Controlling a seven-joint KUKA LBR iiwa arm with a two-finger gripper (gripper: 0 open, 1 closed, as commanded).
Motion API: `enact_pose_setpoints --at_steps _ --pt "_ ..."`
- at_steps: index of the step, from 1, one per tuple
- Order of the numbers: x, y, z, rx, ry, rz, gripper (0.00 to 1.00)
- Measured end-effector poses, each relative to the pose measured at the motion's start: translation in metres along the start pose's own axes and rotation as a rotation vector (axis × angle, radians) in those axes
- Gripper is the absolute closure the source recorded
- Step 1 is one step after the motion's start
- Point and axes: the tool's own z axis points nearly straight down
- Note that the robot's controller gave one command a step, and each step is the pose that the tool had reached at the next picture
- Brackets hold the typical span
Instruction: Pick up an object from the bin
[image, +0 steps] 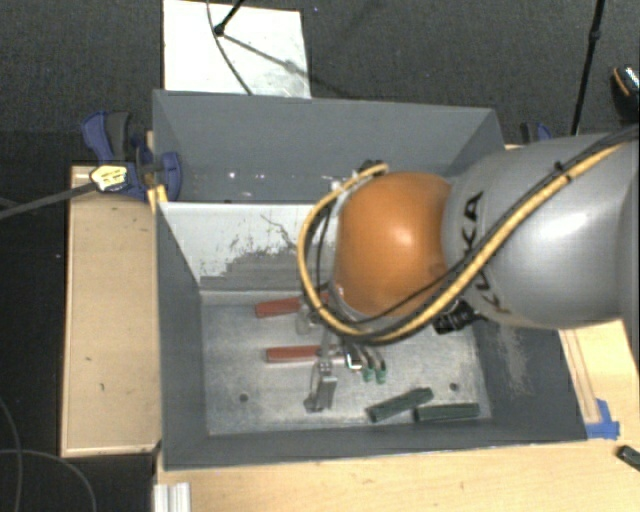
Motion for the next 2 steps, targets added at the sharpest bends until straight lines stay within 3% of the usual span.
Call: enact_pose_setpoints --at_steps 1,2 --pt "-0.037 -0.02 0.118 0.001 -0.001 -0.066 0.0" --pt "-0.096 -0.016 0.122 0.0 -0.012 -0.199 0.0"
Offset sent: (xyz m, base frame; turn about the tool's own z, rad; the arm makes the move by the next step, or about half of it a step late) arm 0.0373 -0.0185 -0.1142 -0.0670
